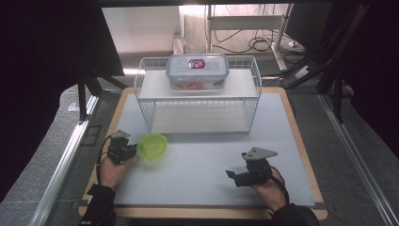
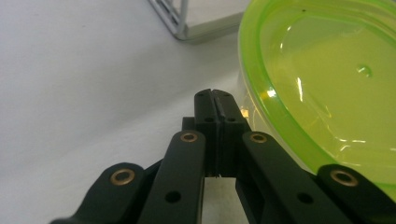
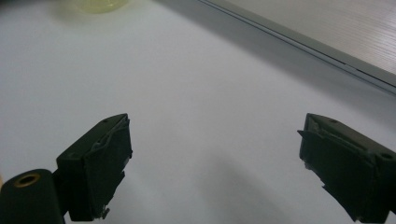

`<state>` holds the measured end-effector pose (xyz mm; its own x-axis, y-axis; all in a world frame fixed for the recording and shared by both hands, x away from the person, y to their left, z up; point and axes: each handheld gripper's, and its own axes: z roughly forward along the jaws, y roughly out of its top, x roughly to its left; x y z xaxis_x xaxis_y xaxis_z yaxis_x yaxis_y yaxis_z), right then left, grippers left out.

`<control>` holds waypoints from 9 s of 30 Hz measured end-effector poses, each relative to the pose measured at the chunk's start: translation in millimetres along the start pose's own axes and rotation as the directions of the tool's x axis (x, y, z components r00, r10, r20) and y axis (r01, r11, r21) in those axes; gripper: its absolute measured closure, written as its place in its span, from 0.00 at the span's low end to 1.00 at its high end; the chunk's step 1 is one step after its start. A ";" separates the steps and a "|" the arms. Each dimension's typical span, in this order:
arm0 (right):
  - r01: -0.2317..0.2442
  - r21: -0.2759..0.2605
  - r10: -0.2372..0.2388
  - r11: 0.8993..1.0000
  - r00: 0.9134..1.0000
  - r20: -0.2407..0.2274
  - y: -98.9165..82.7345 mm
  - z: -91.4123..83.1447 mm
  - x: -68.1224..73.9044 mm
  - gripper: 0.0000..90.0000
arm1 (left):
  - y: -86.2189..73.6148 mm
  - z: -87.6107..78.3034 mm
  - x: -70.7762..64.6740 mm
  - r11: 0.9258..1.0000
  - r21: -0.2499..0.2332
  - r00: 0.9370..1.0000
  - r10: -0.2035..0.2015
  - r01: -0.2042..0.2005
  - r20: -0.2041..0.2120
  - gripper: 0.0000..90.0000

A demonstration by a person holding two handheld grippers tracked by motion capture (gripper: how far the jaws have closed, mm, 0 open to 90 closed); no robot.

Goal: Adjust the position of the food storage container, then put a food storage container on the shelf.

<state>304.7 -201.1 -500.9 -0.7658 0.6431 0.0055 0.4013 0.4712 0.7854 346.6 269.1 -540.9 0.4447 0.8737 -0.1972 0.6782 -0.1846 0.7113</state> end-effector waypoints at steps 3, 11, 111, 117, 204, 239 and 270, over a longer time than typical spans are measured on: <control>0.000 0.001 0.000 1.000 1.000 -0.001 -0.2 0.6 0.1 0.10 | 2.9 4.8 -3.9 1.000 0.007 1.000 0.013 -0.013 0.013 1.00; -0.005 0.008 0.005 1.000 1.000 -0.001 -0.7 1.5 -0.1 0.10 | 14.1 20.5 -19.6 0.998 0.020 0.996 0.059 -0.060 0.062 1.00; -0.118 0.085 0.124 0.989 0.990 -0.065 84.8 82.5 -30.4 0.95 | 44.4 31.8 -84.8 0.995 -0.062 0.982 0.089 -0.080 0.168 1.00; -0.106 0.056 0.111 0.993 0.991 -0.080 103.3 95.7 -25.7 0.95 | 52.5 34.4 -89.5 0.993 -0.098 0.982 0.085 -0.070 0.166 1.00; -0.179 0.105 0.196 0.978 0.962 -0.191 82.0 56.0 -7.9 0.49 | -4.6 -23.0 -91.1 0.958 -0.100 0.961 0.274 -0.269 0.040 0.09; -0.404 0.220 0.460 0.888 0.793 -0.400 88.4 95.4 -31.6 0.91 | -4.5 -21.0 -90.8 0.957 -0.102 0.959 0.277 -0.271 0.054 0.10; -0.464 0.152 0.481 0.873 0.765 -0.427 96.3 68.1 -39.3 0.94 | -4.5 -20.9 -89.7 0.959 -0.107 0.961 0.270 -0.262 0.064 0.09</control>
<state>407.6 -139.9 -467.6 -0.6076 0.4612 0.6466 0.7820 0.2045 0.5888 291.4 201.0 -512.2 0.6475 0.7610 -0.0404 0.4710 -0.3579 0.8062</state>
